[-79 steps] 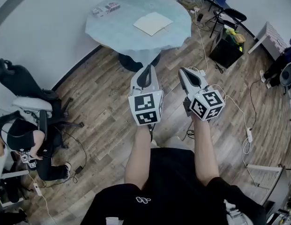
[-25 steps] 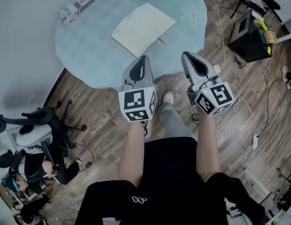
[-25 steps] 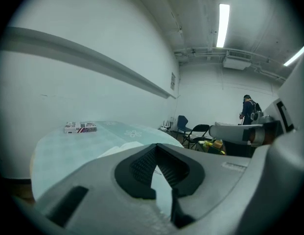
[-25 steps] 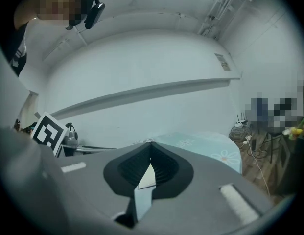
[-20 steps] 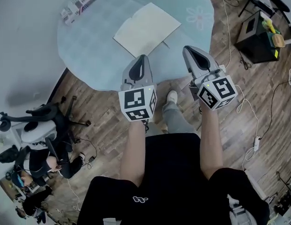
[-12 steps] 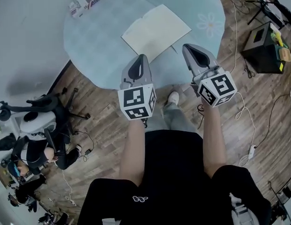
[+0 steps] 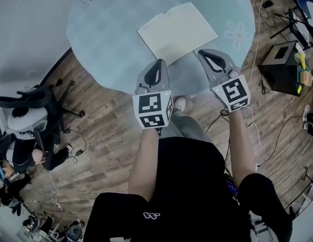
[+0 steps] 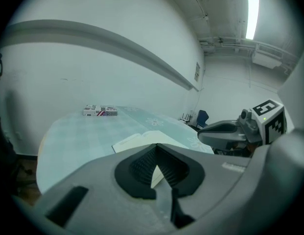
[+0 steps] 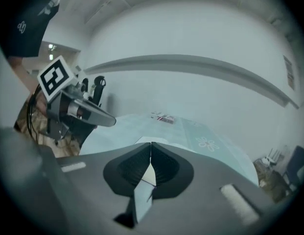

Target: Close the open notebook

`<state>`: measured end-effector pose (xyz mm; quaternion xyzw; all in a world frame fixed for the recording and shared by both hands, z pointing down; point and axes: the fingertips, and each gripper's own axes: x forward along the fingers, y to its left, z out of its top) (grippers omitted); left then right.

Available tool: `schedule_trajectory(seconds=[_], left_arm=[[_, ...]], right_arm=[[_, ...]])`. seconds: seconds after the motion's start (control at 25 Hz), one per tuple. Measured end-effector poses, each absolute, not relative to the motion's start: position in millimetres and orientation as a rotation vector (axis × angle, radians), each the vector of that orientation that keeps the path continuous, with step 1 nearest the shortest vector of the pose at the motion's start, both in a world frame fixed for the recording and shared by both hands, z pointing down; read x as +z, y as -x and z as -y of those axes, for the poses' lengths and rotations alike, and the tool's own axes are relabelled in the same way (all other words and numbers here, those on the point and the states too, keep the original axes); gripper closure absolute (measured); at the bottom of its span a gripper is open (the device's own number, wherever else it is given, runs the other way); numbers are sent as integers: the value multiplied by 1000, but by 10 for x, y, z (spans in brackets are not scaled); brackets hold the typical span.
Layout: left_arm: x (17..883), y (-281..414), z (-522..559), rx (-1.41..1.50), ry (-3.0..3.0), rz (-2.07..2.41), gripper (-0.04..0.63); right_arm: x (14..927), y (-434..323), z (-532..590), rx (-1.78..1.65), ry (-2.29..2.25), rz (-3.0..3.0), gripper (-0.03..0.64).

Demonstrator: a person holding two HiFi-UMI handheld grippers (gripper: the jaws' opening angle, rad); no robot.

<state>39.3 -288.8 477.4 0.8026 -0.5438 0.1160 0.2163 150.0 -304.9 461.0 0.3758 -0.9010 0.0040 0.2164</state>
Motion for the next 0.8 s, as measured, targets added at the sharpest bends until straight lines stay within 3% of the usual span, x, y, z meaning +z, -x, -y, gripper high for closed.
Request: schedule_trajectory(seconds=[0.12, 0.32, 0.8], left_arm=[[4904, -309, 2869, 320, -2182, 1523, 592], [4990, -150, 2794, 314, -2122, 1565, 592], [5251, 344, 2684, 337, -1986, 1643, 592]], right_arm=[[4852, -1364, 3054, -127, -888, 2413, 540], [5293, -1302, 3003, -397, -621, 2181, 494], [6064, -1159, 3221, -792, -301, 1776, 448]])
